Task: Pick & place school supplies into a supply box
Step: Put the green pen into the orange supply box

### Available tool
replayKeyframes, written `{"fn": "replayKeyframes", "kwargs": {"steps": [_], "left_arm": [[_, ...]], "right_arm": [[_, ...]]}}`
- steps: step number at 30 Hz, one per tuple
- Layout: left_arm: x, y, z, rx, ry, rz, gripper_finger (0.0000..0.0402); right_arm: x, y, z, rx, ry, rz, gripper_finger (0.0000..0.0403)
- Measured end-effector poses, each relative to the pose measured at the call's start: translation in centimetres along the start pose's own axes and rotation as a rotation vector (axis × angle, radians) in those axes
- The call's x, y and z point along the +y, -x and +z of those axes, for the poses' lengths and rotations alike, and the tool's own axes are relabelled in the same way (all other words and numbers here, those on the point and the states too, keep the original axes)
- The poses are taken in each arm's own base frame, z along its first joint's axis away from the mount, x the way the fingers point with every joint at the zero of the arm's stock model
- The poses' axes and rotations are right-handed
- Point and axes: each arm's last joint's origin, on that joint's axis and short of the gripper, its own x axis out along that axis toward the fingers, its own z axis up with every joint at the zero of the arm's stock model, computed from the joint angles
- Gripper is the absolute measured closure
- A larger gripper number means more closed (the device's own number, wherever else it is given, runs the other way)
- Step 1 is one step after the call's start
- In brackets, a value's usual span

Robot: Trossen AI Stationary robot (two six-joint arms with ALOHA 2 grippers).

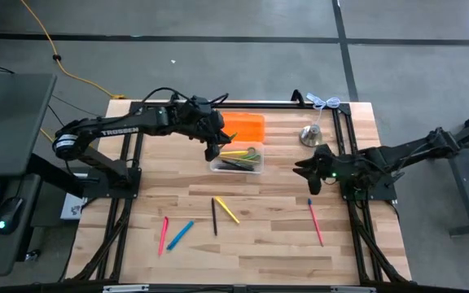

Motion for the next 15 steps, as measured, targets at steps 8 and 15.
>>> {"fn": "replayKeyframes", "kwargs": {"steps": [8, 15], "left_arm": [[0.2, -1.8, -0.5, 0.044, -0.001, -0.007, 0.0357], [0.6, -4.1, -1.5, 0.11, 0.014, -0.032, 0.0357]], "right_arm": [[-2.1, 0.0, -2.3, -0.097, -0.052, 0.088, 0.0274], [-2.7, -0.1, -3.0, -0.108, 0.024, 0.072, 0.0274]]}}
